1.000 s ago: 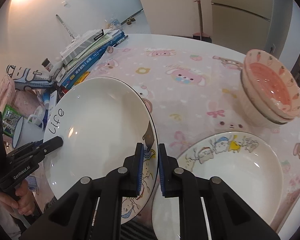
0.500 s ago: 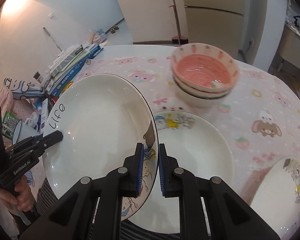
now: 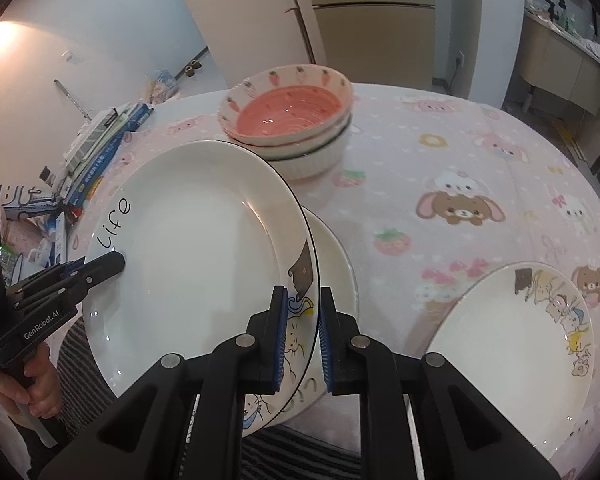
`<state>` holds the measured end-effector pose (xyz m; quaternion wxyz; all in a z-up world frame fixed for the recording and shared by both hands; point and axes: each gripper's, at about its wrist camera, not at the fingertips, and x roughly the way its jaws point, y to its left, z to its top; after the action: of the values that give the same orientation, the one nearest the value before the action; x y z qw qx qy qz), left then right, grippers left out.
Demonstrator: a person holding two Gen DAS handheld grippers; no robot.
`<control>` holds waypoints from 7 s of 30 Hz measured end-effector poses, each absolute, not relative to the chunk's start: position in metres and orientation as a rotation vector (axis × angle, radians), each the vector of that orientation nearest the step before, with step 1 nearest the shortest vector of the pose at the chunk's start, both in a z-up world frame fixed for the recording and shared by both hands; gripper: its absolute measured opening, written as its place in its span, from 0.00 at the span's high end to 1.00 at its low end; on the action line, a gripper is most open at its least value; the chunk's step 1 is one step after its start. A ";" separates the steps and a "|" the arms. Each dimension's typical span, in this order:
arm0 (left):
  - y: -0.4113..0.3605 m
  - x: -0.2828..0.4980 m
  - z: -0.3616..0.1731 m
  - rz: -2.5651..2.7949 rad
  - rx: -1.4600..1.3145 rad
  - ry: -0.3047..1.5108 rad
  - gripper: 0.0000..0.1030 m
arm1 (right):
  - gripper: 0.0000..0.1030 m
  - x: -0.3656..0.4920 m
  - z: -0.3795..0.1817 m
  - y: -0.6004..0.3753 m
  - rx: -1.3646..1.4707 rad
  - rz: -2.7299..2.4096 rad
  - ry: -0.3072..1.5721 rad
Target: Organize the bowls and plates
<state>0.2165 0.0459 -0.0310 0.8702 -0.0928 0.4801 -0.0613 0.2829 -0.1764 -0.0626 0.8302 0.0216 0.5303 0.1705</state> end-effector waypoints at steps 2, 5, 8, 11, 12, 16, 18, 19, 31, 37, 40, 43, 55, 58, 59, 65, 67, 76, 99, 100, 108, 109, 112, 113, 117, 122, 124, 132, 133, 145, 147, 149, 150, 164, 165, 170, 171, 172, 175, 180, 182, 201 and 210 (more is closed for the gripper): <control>0.041 0.220 -0.035 -0.130 -0.188 1.011 0.83 | 0.84 0.283 -0.066 -0.179 0.048 0.357 1.129; 0.035 0.224 -0.042 -0.131 -0.179 1.022 0.82 | 0.84 0.282 -0.073 -0.184 0.051 0.343 1.130; 0.030 0.226 -0.046 -0.126 -0.161 1.026 0.82 | 0.84 0.283 -0.081 -0.183 0.041 0.342 1.137; 0.028 0.227 -0.049 -0.114 -0.139 1.024 0.82 | 0.84 0.286 -0.088 -0.179 0.019 0.357 1.169; 0.028 0.227 -0.050 -0.111 -0.133 1.023 0.82 | 0.84 0.288 -0.090 -0.178 0.004 0.362 1.184; 0.025 0.226 -0.054 -0.113 -0.109 1.019 0.81 | 0.83 0.294 -0.091 -0.172 -0.086 0.360 1.223; 0.024 0.226 -0.056 -0.118 -0.104 1.017 0.81 | 0.83 0.297 -0.093 -0.170 -0.121 0.355 1.237; 0.023 0.226 -0.057 -0.118 -0.101 1.017 0.81 | 0.82 0.298 -0.094 -0.169 -0.123 0.352 1.249; 0.015 0.221 -0.060 -0.084 0.018 0.966 0.81 | 0.82 0.297 -0.094 -0.159 -0.206 0.331 1.231; 0.018 0.221 -0.065 -0.078 0.020 0.968 0.81 | 0.82 0.296 -0.090 -0.163 -0.172 0.350 1.212; 0.019 0.219 -0.066 -0.078 0.023 0.961 0.81 | 0.82 0.295 -0.090 -0.165 -0.162 0.352 1.207; 0.018 0.216 -0.063 -0.078 0.026 0.947 0.81 | 0.82 0.295 -0.092 -0.165 -0.162 0.353 1.208; 0.016 0.207 -0.048 -0.150 -0.002 0.883 0.81 | 0.82 0.293 -0.092 -0.173 -0.112 0.377 1.209; 0.008 0.201 -0.043 -0.140 0.040 0.850 0.81 | 0.82 0.292 -0.092 -0.178 -0.075 0.393 1.211; 0.006 0.199 -0.040 -0.137 0.054 0.834 0.81 | 0.82 0.291 -0.091 -0.181 -0.063 0.397 1.211; 0.001 0.187 -0.024 -0.146 0.058 0.767 0.81 | 0.82 0.265 -0.071 -0.181 -0.151 0.355 1.086; -0.001 0.185 -0.020 -0.137 0.071 0.749 0.81 | 0.82 0.255 -0.061 -0.189 -0.106 0.369 1.067; -0.024 0.156 0.006 -0.119 0.159 0.628 0.41 | 0.82 0.219 -0.016 -0.224 -0.112 0.310 0.887; -0.106 0.082 0.094 -0.354 0.111 0.261 0.01 | 0.15 0.140 0.057 -0.334 -0.028 0.119 0.551; -0.110 0.082 0.095 -0.355 0.111 0.259 0.01 | 0.15 0.138 0.058 -0.339 -0.024 0.118 0.547; -0.142 0.092 0.084 -0.398 0.088 0.249 0.01 | 0.15 0.131 0.052 -0.371 0.021 0.096 0.539; -0.147 0.095 0.081 -0.401 0.091 0.259 0.01 | 0.15 0.132 0.048 -0.375 0.024 0.092 0.544; -0.155 0.103 0.071 -0.414 0.081 0.294 0.01 | 0.15 0.136 0.037 -0.384 0.039 0.084 0.567; -0.158 0.108 0.067 -0.426 0.074 0.315 0.01 | 0.15 0.138 0.033 -0.386 0.044 0.082 0.575; -0.168 0.130 0.050 -0.468 0.021 0.439 0.01 | 0.15 0.147 0.015 -0.398 0.078 0.081 0.621; -0.183 0.152 0.028 -0.440 0.008 0.544 0.01 | 0.15 0.161 -0.008 -0.410 0.121 0.088 0.687; -0.185 0.165 0.020 -0.445 -0.025 0.613 0.01 | 0.15 0.165 -0.018 -0.415 0.151 0.101 0.719; -0.192 0.194 -0.018 -0.467 -0.045 0.800 0.09 | 0.15 0.182 -0.064 -0.437 0.264 0.122 0.838; -0.193 0.197 -0.023 -0.470 -0.047 0.814 0.11 | 0.15 0.183 -0.068 -0.439 0.275 0.122 0.846; -0.200 0.214 -0.052 -0.473 -0.069 0.940 0.22 | 0.37 0.199 -0.107 -0.452 0.406 0.184 0.949; -0.199 0.217 -0.055 -0.451 -0.063 0.961 0.22 | 0.39 0.202 -0.112 -0.453 0.419 0.185 0.961; -0.198 0.219 -0.057 -0.424 -0.053 0.958 0.23 | 0.45 0.204 -0.115 -0.454 0.439 0.191 0.973; -0.197 0.219 -0.057 -0.432 -0.058 0.960 0.24 | 0.46 0.205 -0.118 -0.454 0.452 0.197 0.978; -0.193 0.228 -0.073 -0.401 -0.063 1.050 0.89 | 0.68 0.210 -0.130 -0.454 0.510 0.248 1.004; -0.193 0.228 -0.073 -0.398 -0.060 1.049 0.89 | 0.69 0.210 -0.131 -0.455 0.511 0.242 1.004; -0.201 0.226 -0.076 -0.387 0.004 1.021 0.89 | 0.84 0.209 -0.134 -0.463 0.543 0.225 1.008; -0.203 0.225 -0.076 -0.384 0.017 1.018 0.89 | 0.86 0.209 -0.135 -0.465 0.557 0.219 1.007; -0.203 0.226 -0.076 -0.381 0.020 1.018 0.89 | 0.88 0.208 -0.135 -0.465 0.561 0.218 1.002; -0.202 0.227 -0.076 -0.379 0.015 1.019 0.87 | 0.87 0.206 -0.133 -0.461 0.540 0.189 0.995; -0.203 0.223 -0.075 -0.357 0.026 1.030 0.87 | 0.87 0.207 -0.129 -0.455 0.520 0.158 1.012; -0.201 0.222 -0.075 -0.360 0.012 1.043 0.87 | 0.87 0.206 -0.126 -0.455 0.521 0.156 1.015; -0.176 0.202 -0.005 -0.369 -0.034 0.923 0.88 | 0.84 0.190 -0.052 -0.435 0.453 0.188 0.921; -0.143 0.184 0.031 -0.326 -0.064 0.845 0.88 | 0.84 0.185 -0.014 -0.395 0.392 0.232 0.876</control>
<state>0.1842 -0.1434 0.0306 0.8987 -0.0311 0.4082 -0.1575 0.1853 -0.3952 -0.0135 0.8806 0.1882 0.4204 0.1116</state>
